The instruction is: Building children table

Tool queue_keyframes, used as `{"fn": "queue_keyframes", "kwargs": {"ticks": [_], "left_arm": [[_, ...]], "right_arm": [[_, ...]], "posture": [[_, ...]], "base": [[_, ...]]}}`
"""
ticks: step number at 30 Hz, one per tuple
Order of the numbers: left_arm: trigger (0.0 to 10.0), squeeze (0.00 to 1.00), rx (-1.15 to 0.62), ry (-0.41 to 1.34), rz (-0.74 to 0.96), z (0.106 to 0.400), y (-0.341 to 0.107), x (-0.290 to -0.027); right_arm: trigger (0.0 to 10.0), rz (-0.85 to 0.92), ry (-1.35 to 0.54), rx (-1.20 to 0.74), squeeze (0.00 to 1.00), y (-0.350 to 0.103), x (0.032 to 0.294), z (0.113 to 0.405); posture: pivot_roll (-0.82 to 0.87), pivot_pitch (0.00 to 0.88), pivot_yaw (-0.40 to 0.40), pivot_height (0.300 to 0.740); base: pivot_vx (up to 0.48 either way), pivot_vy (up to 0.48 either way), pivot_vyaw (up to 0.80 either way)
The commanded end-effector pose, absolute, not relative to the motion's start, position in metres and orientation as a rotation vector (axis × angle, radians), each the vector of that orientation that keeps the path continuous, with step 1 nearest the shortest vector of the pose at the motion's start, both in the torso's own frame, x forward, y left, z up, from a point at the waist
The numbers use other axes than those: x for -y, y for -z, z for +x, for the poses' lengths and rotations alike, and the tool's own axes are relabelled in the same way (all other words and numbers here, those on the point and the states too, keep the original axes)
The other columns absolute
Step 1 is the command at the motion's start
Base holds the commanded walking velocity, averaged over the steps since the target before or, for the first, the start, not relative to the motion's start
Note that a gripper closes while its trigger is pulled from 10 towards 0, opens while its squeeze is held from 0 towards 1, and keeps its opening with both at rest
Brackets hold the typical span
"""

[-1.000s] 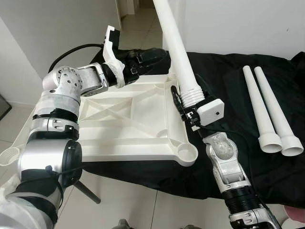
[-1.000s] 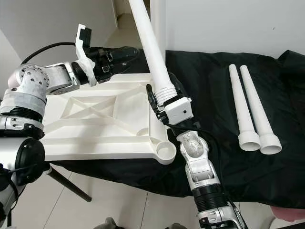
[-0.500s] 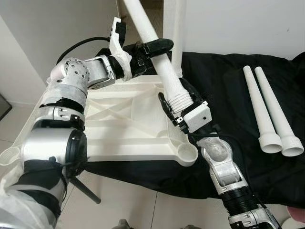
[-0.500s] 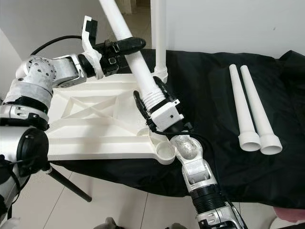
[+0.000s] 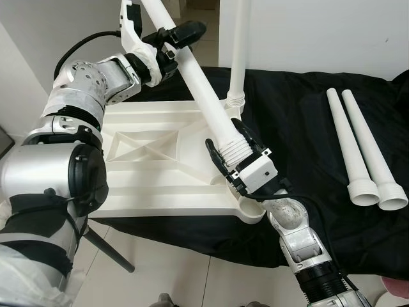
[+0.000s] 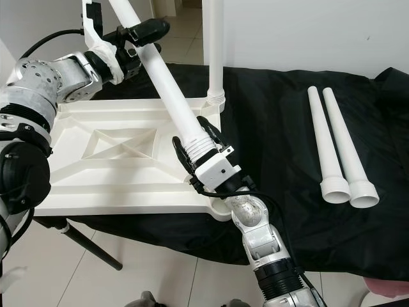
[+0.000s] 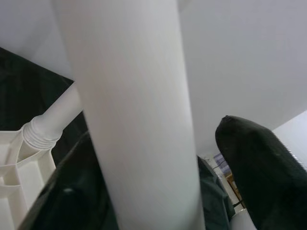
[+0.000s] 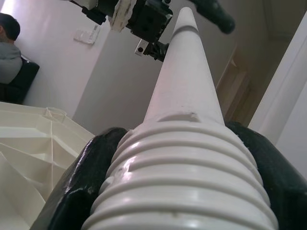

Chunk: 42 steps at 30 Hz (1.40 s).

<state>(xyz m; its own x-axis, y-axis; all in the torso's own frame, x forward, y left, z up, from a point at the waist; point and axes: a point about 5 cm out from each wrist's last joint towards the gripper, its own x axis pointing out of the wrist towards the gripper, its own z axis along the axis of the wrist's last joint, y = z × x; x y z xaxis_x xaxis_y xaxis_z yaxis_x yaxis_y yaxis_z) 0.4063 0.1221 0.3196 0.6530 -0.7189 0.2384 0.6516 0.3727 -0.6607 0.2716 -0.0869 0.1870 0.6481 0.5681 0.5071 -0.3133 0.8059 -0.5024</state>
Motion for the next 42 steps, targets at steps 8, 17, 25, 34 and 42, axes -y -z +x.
{"fn": "queue_keyframes", "kwargs": {"ticks": [8,17,25,34,42], "left_arm": [[0.0,0.0,-0.001,1.046,-0.776,0.402,-0.329,-0.117],[10.0,0.0,0.032,0.992,-0.823,0.404,-0.337,-0.126],[10.0,0.0,0.069,0.902,-0.818,0.406,-0.348,-0.14],[10.0,0.0,0.17,0.701,-0.698,0.413,-0.356,-0.159],[10.0,0.0,0.229,0.614,-0.563,0.415,-0.348,-0.157]], "right_arm": [[10.0,-0.418,-0.507,0.769,0.0,-0.194,0.086,0.271],[10.0,-0.308,-0.427,0.749,1.0,-0.194,0.098,0.272],[10.0,-0.132,-0.335,0.647,1.0,-0.184,0.109,0.27],[10.0,-0.074,-0.217,0.388,0.0,-0.155,0.125,0.28],[10.0,-0.135,-0.149,0.253,0.0,-0.147,0.132,0.296]], "posture": [[-0.07,0.004,0.087,0.74],[-0.07,0.0,0.085,0.74],[-0.07,0.0,0.089,0.74],[-0.08,0.0,0.088,0.74],[-0.08,0.0,0.072,0.74]], "base": [[0.0,0.0,0.0],[0.0,0.0,0.0],[0.0,0.0,0.0],[0.0,0.0,0.0],[0.0,0.0,0.0]]}}
